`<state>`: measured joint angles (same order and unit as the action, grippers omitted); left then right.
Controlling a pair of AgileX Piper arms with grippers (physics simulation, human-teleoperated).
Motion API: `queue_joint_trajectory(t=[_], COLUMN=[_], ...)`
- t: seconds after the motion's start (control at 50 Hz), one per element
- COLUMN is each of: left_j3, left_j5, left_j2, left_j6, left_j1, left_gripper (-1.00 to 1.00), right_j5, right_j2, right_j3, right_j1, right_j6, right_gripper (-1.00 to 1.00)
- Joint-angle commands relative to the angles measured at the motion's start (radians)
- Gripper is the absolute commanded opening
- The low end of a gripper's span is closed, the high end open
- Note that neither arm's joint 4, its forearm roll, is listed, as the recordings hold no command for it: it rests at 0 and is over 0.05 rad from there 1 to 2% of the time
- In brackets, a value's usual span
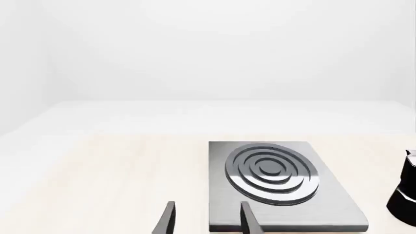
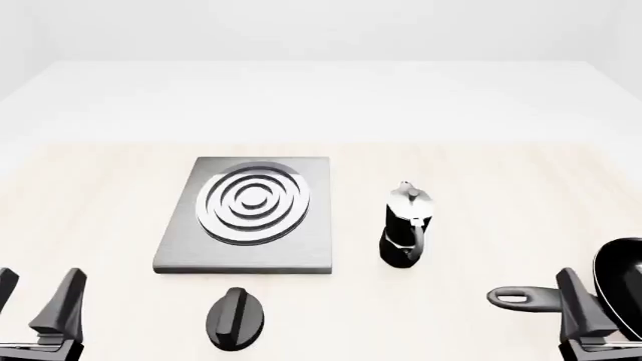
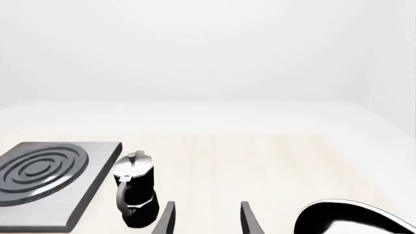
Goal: Put the frying pan on the stove.
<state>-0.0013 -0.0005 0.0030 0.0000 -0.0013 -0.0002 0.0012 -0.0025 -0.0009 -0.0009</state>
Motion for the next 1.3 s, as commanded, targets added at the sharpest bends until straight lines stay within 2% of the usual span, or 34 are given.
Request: queue_joint_trajectory(t=[0.02,0.24,0.54,0.7,0.9,1.06,1.3], left_j3=[-0.002,-0.003,-0.011,-0.029,-0.047,-0.080,-0.120], left_j5=[-0.008,-0.010,-0.084,-0.115,-0.214,-0.284,-0.364], left_j2=[0.014,0.019,0.093,0.132,0.239,0.328,0.435], left_j6=[-0.001,0.001,0.007,0.015,0.023,0.040,0.048], left_j1=[-0.006,-0.016,-0.050,-0.077,-0.126,-0.189,-0.267], left_gripper=[1.00,1.00,1.00,1.00,1.00,1.00,1.00], right_j5=[-0.001,-0.004,-0.002,0.013,0.037,0.101,0.143], right_j2=[-0.001,-0.001,-0.001,-0.001,-0.001,-0.001,-0.001], right_j3=[-0.010,-0.018,-0.089,-0.166,-0.286,-0.439,-0.530], right_j1=[-0.002,0.002,-0.025,-0.043,-0.055,-0.058,-0.073], right_j6=[-0.003,-0.009,0.000,0.016,0.032,0.037,0.051], right_gripper=[1.00,1.00,1.00,1.00,1.00,1.00,1.00])
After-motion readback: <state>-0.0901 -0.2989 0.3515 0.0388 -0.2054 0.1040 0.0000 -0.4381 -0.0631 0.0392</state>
